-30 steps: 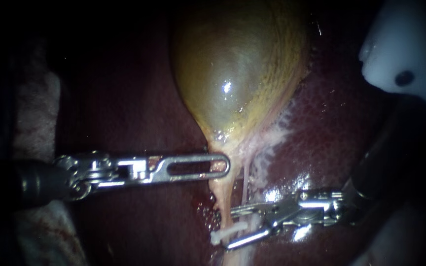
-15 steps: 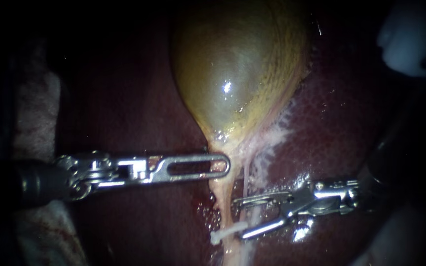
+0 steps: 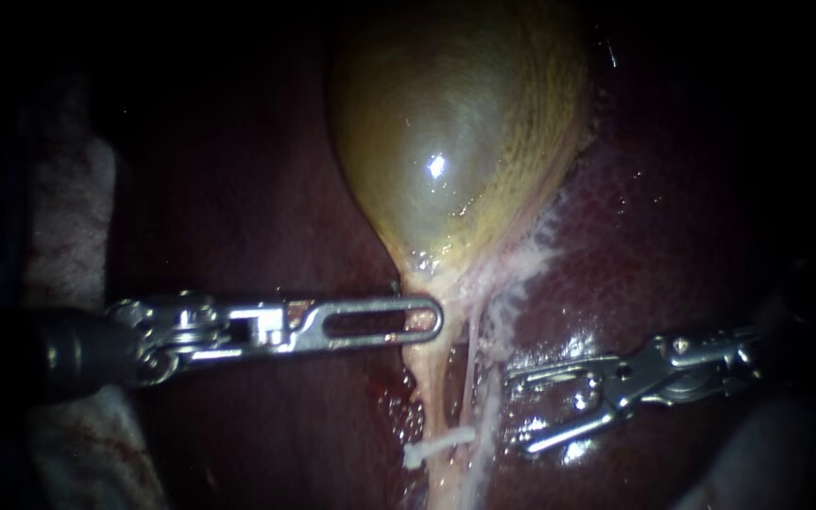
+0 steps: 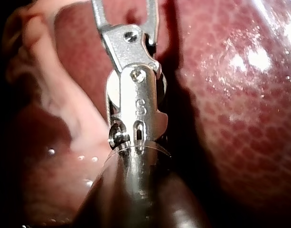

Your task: Going back first clip left tube

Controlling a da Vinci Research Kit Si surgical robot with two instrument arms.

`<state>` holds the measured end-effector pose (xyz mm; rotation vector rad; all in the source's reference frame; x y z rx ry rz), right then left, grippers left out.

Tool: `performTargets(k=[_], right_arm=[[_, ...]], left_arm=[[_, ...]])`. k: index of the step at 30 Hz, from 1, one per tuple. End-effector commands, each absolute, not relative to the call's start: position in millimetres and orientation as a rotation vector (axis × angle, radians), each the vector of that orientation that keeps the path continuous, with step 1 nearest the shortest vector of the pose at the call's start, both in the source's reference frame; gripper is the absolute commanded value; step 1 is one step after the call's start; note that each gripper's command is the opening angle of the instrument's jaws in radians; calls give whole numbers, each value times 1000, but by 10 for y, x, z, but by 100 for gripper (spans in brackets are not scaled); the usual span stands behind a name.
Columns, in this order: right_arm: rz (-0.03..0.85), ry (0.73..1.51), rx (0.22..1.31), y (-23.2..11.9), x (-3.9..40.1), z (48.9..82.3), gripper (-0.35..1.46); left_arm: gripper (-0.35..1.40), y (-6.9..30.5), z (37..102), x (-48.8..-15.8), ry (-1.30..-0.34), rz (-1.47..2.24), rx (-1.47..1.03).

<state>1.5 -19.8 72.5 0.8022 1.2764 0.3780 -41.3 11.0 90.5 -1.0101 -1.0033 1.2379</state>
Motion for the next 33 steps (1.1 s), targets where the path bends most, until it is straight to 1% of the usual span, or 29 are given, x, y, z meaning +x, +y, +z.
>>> performTargets(k=[1,10,26,33], right_arm=[[367,1275,788,-197,12,724,53],[348,1270,713,-187,-12,710,53],[345,1270,711,-189,-15,710,53],[343,1271,710,-190,-16,711,53]], left_arm=[[-35,110,905,-413,-1003,1238,-1010],[-35,109,909,-414,-1002,1239,-1012],[-35,106,936,-424,-990,1245,-1022],[-35,105,951,-436,-983,1247,-1028]])
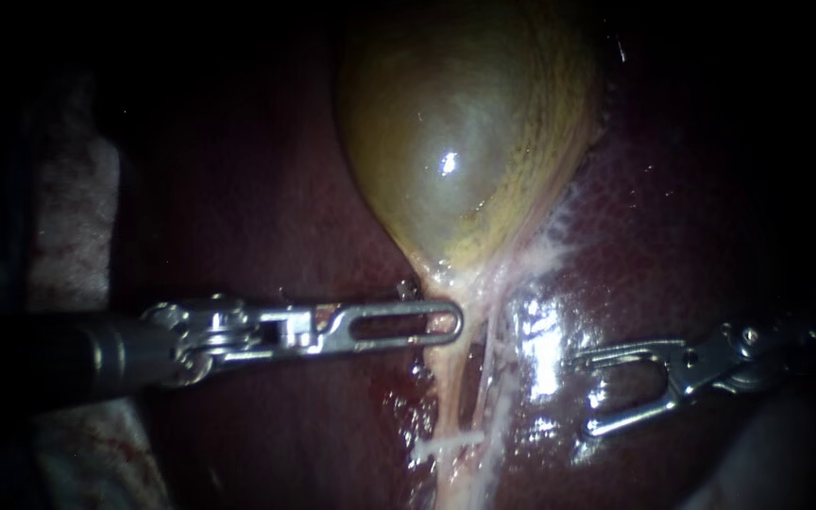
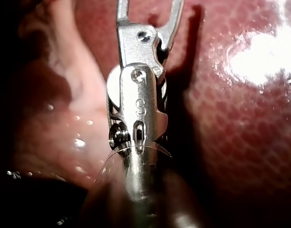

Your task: Going back first clip left tube

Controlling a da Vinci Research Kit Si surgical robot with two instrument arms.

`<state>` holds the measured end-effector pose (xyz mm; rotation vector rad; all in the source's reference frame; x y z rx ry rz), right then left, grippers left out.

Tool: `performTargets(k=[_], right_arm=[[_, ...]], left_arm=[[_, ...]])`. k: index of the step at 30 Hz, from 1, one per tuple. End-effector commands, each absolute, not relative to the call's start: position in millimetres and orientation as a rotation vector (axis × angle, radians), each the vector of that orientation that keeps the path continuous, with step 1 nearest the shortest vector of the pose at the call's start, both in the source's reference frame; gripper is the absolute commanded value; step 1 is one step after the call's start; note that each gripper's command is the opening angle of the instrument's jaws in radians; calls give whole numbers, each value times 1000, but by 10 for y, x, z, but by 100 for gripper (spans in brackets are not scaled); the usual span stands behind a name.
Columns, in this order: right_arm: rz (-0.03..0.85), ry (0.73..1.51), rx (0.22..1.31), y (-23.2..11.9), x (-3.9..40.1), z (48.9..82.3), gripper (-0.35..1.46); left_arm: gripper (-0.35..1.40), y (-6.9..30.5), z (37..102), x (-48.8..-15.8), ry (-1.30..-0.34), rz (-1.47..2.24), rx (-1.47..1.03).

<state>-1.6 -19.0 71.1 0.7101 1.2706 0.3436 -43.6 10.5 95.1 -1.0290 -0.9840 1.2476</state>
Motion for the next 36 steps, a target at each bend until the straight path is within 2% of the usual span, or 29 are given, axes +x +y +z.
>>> performTargets(k=[1,9,36], right_arm=[[343,1271,710,-190,-16,711,53],[342,1271,709,-191,-16,712,53],[340,1272,707,-193,-17,714,53]], left_arm=[[-35,104,953,-438,-981,1248,-1029],[-35,101,963,-448,-972,1248,-1033],[-35,102,963,-447,-957,1284,-1057]])
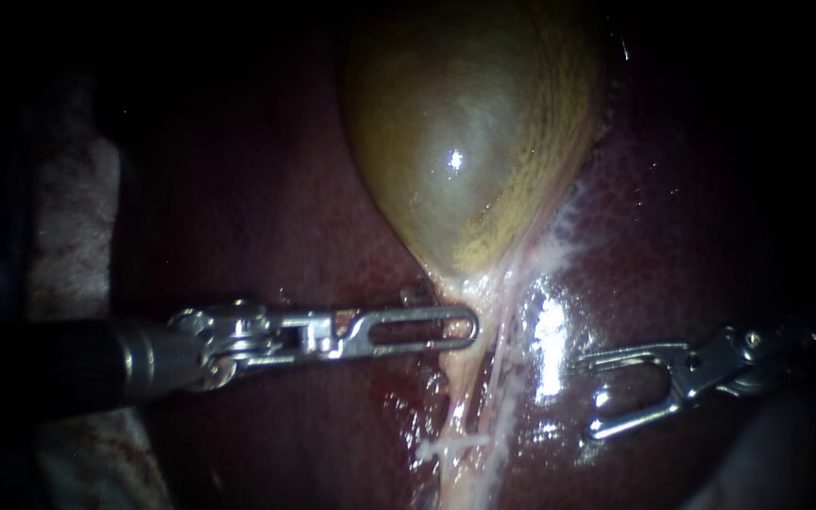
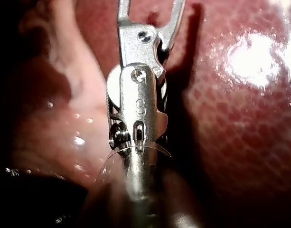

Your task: Going back first clip left tube

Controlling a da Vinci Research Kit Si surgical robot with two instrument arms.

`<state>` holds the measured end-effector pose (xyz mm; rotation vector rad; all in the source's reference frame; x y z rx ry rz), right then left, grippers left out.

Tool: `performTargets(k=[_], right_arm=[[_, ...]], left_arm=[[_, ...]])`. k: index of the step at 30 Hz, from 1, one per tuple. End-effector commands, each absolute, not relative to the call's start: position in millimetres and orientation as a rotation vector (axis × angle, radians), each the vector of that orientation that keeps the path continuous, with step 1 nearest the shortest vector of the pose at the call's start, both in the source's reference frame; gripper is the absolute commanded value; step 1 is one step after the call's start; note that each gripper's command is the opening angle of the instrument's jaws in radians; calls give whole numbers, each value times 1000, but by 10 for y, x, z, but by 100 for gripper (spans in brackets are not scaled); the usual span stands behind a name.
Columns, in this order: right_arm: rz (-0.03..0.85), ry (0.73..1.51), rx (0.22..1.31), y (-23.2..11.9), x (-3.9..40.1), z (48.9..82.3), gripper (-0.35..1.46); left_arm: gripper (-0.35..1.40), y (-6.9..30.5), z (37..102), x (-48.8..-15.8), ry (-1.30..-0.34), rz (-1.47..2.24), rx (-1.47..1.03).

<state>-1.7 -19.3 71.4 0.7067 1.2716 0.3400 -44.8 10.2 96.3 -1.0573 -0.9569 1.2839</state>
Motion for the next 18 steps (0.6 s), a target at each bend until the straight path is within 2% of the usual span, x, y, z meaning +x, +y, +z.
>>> performTargets(k=[1,18], right_arm=[[340,1272,707,-193,-17,714,53],[340,1272,706,-193,-17,715,53]], left_arm=[[-35,102,963,-447,-957,1284,-1057],[-35,102,963,-448,-954,1289,-1061]])
